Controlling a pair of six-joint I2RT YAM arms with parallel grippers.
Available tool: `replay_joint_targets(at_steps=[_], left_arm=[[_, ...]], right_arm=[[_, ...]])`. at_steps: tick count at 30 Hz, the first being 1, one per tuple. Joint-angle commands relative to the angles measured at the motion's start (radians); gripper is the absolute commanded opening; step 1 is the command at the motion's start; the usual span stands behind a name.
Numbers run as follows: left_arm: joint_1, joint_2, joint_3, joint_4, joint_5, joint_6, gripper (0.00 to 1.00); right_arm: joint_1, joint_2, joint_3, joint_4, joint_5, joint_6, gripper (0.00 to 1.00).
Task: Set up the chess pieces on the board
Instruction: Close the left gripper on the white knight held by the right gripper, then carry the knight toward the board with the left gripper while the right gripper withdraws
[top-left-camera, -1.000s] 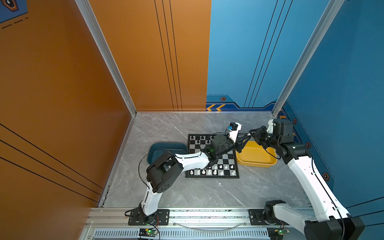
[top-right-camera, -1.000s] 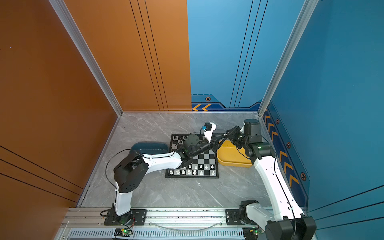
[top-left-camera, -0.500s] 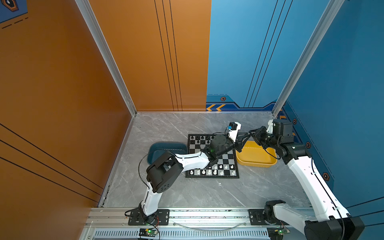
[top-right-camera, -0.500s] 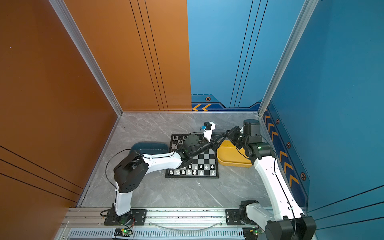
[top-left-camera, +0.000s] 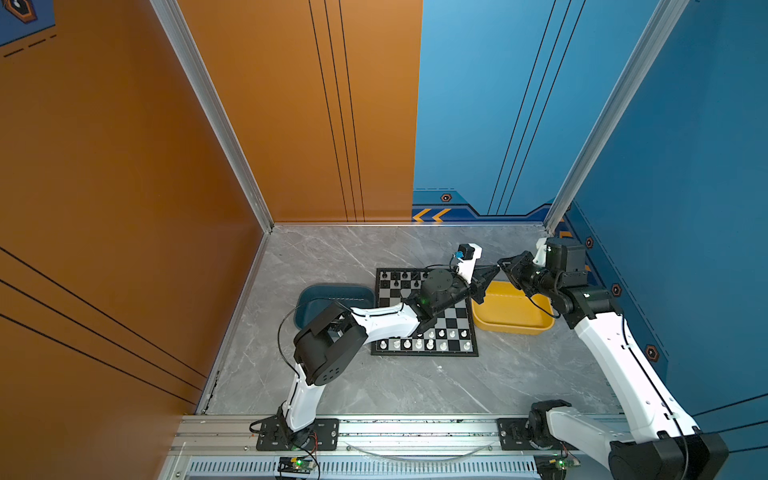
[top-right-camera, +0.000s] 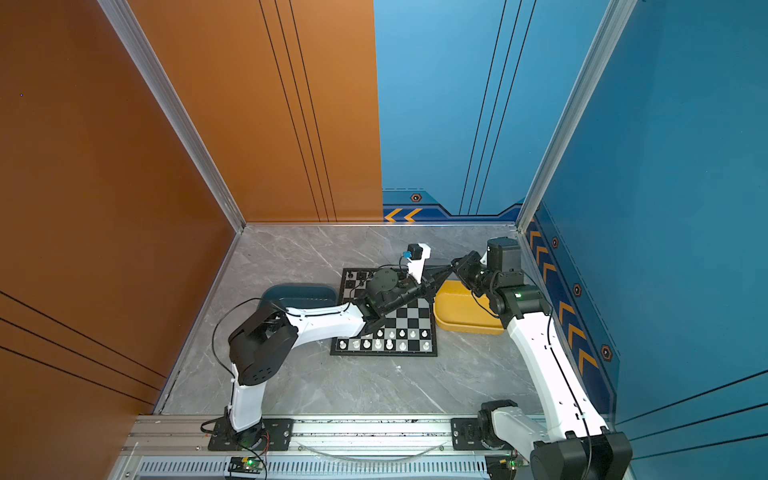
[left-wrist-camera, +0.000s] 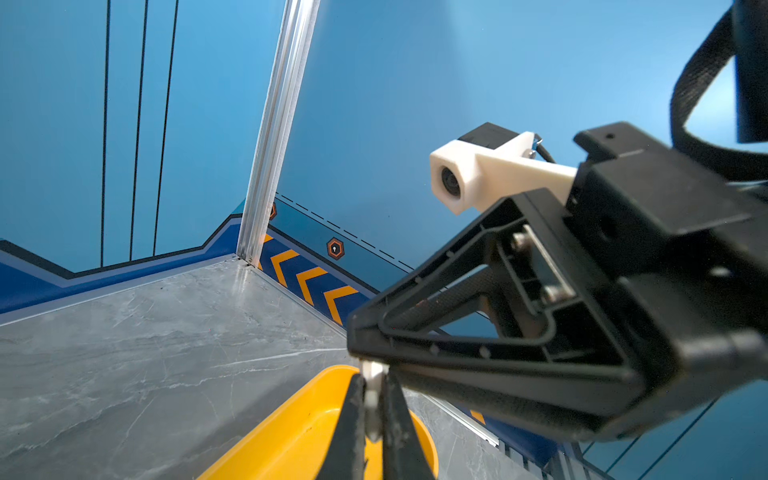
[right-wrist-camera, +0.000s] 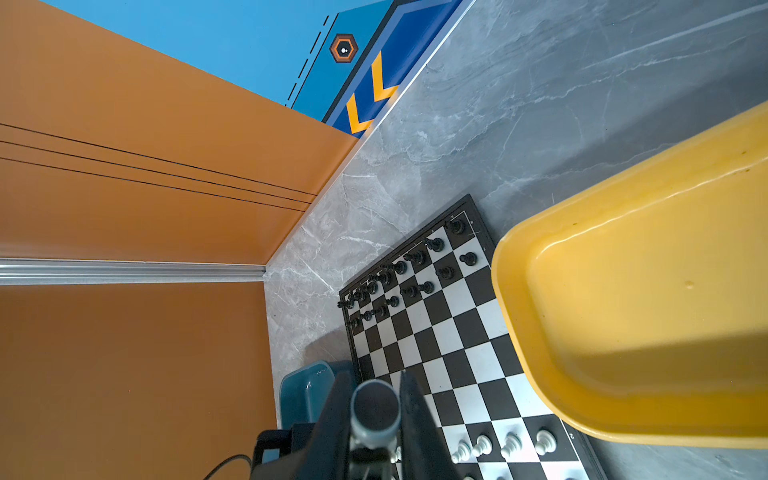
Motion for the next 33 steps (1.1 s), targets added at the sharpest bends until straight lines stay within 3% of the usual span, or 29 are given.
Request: replay_joint_targets(at_steps=[1,5,10,18,27,33], left_arm=[[0.007,0.012,0.026,0.013,-0.022,0.000,0.00],[0.008,0.009,0.023,0.014,-0.019,-0.002,0.00],[0.010,0.005,0.007,0.042,-0.027,-0.013,0.00],[0.022,0.003,-0.004,0.042,-0.016,-0.035,0.00],[0.056,-0.037,-0.047,0.036,0.008,-0.046,0.00],[0.091,-0.134,-0.065,-0.132,0.041,-0.005,0.00]], right_arm=[[0.011,-0.009,-0.016,0.002,-0.036,0.011,0.00],[0.011,-0.011,-0.019,0.003,-0.038,0.010,0.01],[0.011,-0.020,-0.021,0.004,-0.033,0.008,0.25],[-0.008,-0.047,-0.018,-0.015,-0.018,0.001,0.44],[-0.067,-0.078,-0.007,-0.040,-0.019,-0.018,0.48],[-0.098,-0.064,0.011,-0.061,-0.040,-0.049,0.48]])
